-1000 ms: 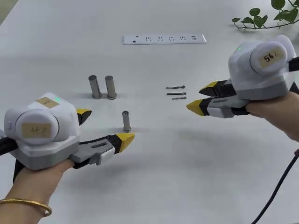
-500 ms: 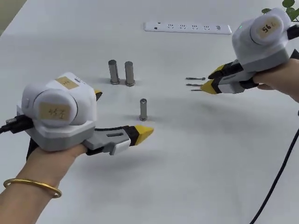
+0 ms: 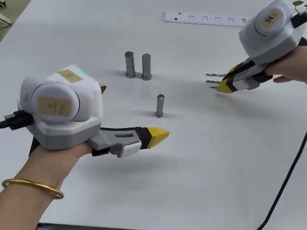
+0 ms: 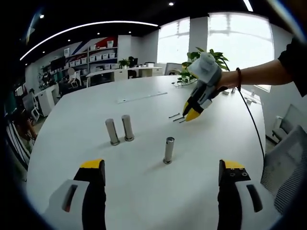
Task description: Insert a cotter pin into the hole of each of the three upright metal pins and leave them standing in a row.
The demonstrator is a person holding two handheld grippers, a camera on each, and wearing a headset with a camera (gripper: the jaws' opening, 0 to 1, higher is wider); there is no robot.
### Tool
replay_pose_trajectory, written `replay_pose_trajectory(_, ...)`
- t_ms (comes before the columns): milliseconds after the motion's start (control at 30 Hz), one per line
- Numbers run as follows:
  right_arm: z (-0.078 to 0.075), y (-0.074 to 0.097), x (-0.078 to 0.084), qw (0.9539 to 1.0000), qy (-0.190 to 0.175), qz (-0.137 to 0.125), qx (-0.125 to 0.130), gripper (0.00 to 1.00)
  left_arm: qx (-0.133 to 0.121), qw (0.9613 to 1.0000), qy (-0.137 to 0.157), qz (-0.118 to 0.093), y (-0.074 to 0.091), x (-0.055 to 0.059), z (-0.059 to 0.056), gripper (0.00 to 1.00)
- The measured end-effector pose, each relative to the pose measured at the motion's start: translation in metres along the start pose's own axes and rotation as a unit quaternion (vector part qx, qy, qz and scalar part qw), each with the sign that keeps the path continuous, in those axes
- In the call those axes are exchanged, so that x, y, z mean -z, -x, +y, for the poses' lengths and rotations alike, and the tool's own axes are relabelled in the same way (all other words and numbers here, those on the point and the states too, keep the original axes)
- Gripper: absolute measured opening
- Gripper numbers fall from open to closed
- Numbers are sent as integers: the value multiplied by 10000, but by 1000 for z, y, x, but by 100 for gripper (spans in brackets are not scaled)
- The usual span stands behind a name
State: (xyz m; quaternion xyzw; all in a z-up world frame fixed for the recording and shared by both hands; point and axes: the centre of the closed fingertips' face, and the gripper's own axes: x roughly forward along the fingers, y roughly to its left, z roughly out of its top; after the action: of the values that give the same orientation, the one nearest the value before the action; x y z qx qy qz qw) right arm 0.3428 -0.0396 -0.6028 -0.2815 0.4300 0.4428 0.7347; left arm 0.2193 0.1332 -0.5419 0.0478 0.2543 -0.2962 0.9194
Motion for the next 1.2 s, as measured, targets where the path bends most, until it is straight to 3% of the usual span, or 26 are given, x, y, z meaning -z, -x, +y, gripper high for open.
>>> replay_pose_trajectory(300, 6, -1, 14, 9982, 198, 514, -244, 10, 38, 10000, 54, -27, 7, 0, -2, 98)
replay_pose_trajectory(733, 0, -2, 16, 9956, 420, 768, -338, 5, 52, 9999, 89, 41, 11, 6, -3, 93)
replay_pose_trajectory(867, 3, -1, 18, 9905, 933, 965, -303, 3, 52, 9999, 101, 76, 11, 8, -2, 92)
replay_pose_trajectory(933, 5, -1, 17, 9902, 926, 1002, -314, 2, 66, 9999, 131, 87, 12, 8, -2, 91)
replay_pose_trajectory(1033, 6, -1, 17, 9850, 1318, 1084, -245, 0, 37, 9999, 130, 90, 12, 8, -1, 90)
replay_pose_trajectory(1067, 0, -2, 17, 9826, 1484, 1111, -141, 0, 32, 9999, 130, 99, 13, 9, -1, 90)
replay_pose_trajectory(1200, 2, -2, 17, 9818, 1504, 1152, -162, 0, 38, 9998, 128, 146, 14, 12, -2, 89)
